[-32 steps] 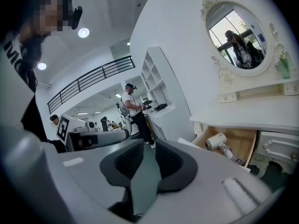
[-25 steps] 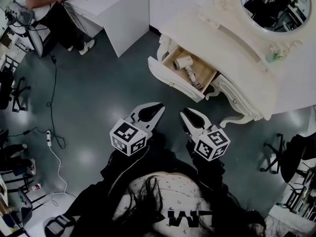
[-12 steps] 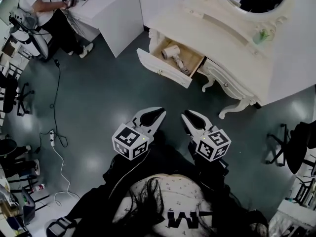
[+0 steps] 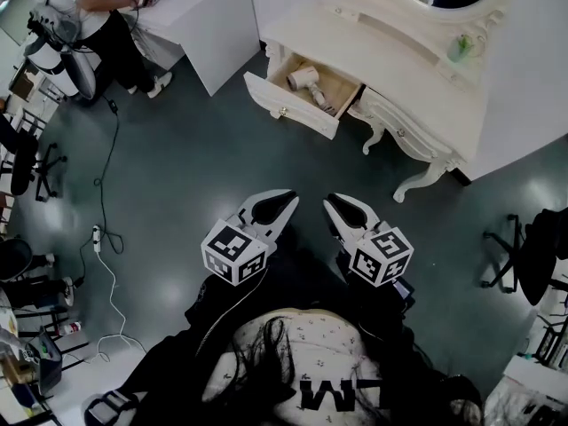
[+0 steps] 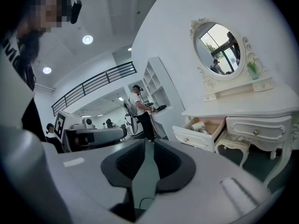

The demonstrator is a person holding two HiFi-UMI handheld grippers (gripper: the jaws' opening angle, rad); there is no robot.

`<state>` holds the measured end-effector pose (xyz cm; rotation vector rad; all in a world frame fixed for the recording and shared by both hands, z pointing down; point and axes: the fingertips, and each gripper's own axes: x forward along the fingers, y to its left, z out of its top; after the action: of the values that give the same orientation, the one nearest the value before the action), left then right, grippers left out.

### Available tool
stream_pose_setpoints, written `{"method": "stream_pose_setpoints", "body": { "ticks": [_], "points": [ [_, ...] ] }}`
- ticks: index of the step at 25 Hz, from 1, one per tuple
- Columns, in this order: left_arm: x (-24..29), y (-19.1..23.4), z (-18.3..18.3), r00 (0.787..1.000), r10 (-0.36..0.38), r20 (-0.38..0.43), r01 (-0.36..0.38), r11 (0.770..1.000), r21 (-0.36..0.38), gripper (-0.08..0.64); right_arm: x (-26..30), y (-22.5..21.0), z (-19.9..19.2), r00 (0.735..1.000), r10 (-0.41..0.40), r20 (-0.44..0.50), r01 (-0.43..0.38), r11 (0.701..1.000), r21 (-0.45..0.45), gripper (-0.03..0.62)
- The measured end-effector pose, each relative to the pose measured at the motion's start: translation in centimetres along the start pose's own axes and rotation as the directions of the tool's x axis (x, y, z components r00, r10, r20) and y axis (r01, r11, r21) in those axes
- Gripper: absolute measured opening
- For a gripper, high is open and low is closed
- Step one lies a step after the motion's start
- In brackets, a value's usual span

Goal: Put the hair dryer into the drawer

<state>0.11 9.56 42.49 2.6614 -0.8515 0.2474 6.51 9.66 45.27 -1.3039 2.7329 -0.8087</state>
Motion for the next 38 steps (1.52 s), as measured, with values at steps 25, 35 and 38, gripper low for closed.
{"method": "stream_pose_setpoints", "body": {
  "ticks": [25, 35, 38],
  "points": [
    [-3.7, -2.2, -1.1, 0.999, 0.038, 0.013, -0.038, 0.999, 0.012, 0.006, -0.5, 4.5, -2.3, 0.996, 0.078, -0.05, -0.081, 0.996, -0.048, 0.009],
    [-3.2, -1.9, -1.1, 1.0, 0.028, 0.014, -0.028, 0.999, 0.02, 0.006, -0.2, 4.7, -2.2, 0.994, 0.093, -0.064, -0.096, 0.994, -0.058, 0.009],
    [-3.4, -1.7, -1.1, 1.0, 0.027, 0.014, -0.027, 0.999, 0.021, 0.006, 0.0, 4.9, -2.3, 0.993, 0.096, -0.07, -0.1, 0.993, -0.065, 0.009]
  ]
}}
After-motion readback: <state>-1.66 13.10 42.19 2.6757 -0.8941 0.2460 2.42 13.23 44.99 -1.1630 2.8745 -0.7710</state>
